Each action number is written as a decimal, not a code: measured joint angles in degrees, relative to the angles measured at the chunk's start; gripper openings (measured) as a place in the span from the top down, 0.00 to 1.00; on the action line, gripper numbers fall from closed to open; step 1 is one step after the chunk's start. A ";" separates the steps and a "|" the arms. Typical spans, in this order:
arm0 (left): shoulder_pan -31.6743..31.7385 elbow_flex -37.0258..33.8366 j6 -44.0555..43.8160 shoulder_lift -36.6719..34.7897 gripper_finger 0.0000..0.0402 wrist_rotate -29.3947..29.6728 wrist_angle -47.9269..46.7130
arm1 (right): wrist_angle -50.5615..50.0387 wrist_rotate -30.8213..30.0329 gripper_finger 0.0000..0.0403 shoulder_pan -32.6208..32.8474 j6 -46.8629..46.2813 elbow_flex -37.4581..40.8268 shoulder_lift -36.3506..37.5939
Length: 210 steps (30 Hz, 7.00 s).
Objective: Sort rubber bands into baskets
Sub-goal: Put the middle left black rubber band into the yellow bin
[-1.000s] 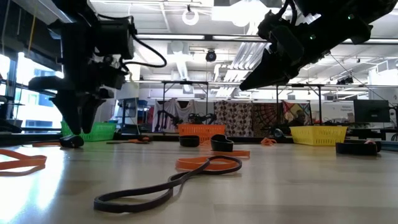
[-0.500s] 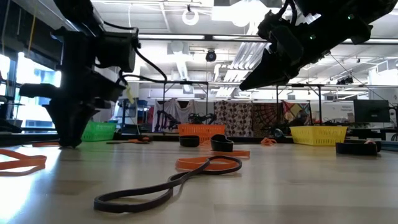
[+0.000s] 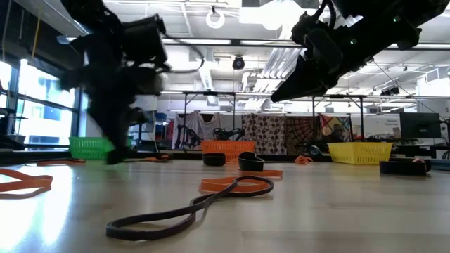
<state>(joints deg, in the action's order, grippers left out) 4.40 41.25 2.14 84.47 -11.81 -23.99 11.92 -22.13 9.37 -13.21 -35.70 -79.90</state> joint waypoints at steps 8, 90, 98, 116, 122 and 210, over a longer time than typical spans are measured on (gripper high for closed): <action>0.25 0.00 -7.42 0.00 0.99 0.28 26.48 | 0.67 0.00 0.98 0.00 0.02 0.00 0.00; -1.53 -0.07 -4.83 0.11 0.66 2.31 49.25 | 50.62 3.48 0.99 -1.09 14.69 -0.33 -21.81; -1.55 -0.41 -1.67 0.11 0.66 7.25 47.53 | 50.84 2.66 0.99 -1.09 14.69 -0.33 -21.81; -0.61 -18.10 -6.61 0.11 0.93 11.06 75.52 | 1.50 -10.61 0.99 -11.10 -0.55 -0.26 2.85; -0.61 -18.80 -8.09 0.11 0.94 11.06 75.82 | -18.72 -12.37 1.00 -23.08 -5.13 -0.26 12.86; 0.13 -18.78 -9.55 0.13 0.94 11.04 77.40 | -52.50 12.76 0.77 -66.34 -6.32 -15.31 -10.14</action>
<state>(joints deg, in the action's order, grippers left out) 4.54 22.48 -7.42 84.60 -0.78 53.41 -40.58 -9.37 -56.98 -19.53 -51.01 -90.04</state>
